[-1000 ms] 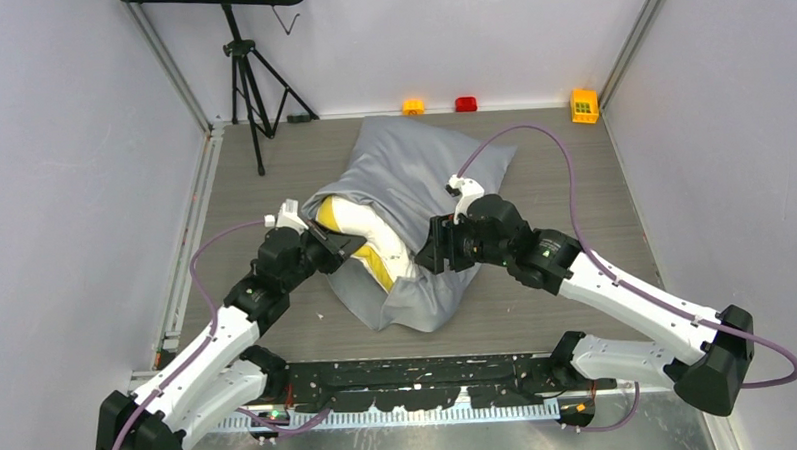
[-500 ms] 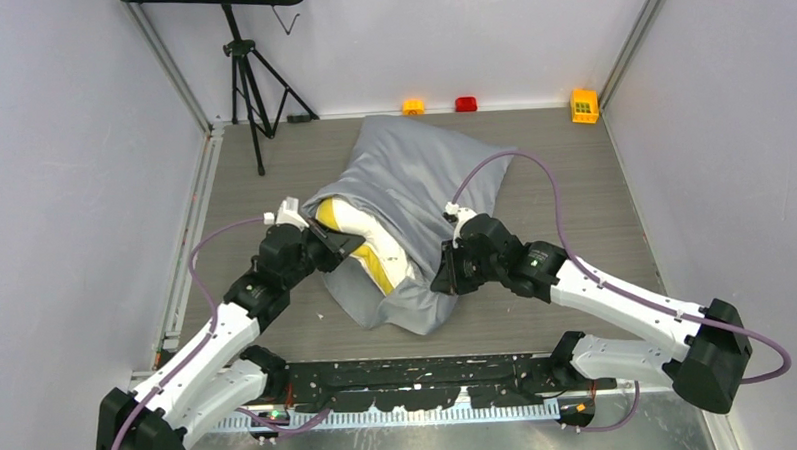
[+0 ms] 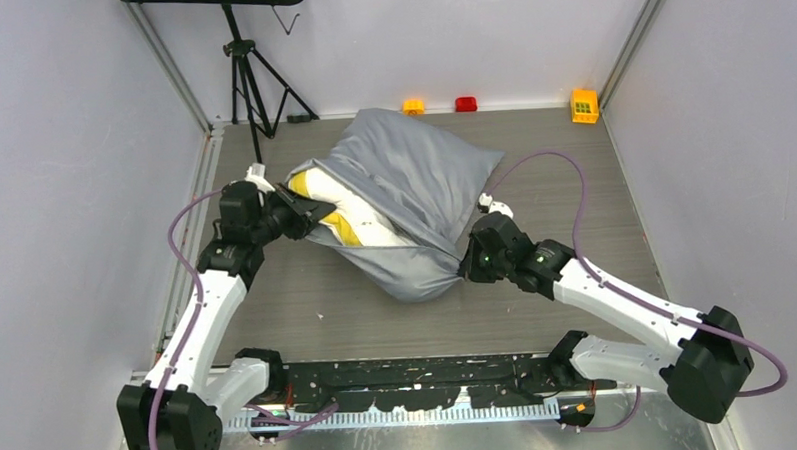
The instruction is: Remove the pillowcase from the pillow
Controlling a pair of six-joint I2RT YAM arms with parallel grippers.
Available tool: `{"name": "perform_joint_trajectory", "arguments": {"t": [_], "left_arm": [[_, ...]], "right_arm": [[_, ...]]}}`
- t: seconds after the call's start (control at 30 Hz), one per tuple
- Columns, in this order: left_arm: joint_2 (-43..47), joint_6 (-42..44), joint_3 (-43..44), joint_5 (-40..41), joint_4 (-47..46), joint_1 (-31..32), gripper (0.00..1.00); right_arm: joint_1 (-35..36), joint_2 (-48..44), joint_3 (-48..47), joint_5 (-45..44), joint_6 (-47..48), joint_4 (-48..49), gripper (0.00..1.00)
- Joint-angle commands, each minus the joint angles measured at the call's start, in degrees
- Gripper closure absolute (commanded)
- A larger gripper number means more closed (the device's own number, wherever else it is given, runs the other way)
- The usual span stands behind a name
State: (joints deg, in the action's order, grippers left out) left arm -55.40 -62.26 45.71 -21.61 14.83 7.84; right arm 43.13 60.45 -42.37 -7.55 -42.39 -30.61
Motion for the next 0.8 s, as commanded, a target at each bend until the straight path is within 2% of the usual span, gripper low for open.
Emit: {"name": "perform_joint_trajectory", "arguments": {"t": [0.0,0.07,0.1,0.23,0.47,0.6,0.77], "left_arm": [[-1.32,-0.05,4.86,-7.77,-8.80,-2.21,1.00],[-1.80,-1.00,3.95,-9.16,-10.16,-2.21,1.00],[-1.71,-1.42,3.31,-9.22,-10.76,-2.13,1.00],[-0.33,-1.64,0.52,-7.28,-11.79,-1.22,1.00],[-0.75,-2.68,-0.86,-2.84,-13.53,1.21,1.00],[-1.75,-4.77,-0.24,-0.48,-15.89,2.11,1.00],[-3.76,-5.31,4.70,0.69,-16.05,2.10,1.00]], "right_arm": [[-1.45,2.77,1.47,13.62,2.76,3.09,1.00],[-1.03,3.93,0.75,21.35,2.84,8.04,1.00],[0.14,4.19,-0.47,21.61,3.10,8.60,1.00],[11.41,2.64,-6.47,12.33,7.54,6.26,1.00],[21.83,5.11,-9.92,13.84,9.16,9.39,1.00],[24.89,10.09,-9.22,11.22,8.52,8.73,1.00],[25.15,17.26,-7.00,5.28,6.84,6.01,1.00]]}}
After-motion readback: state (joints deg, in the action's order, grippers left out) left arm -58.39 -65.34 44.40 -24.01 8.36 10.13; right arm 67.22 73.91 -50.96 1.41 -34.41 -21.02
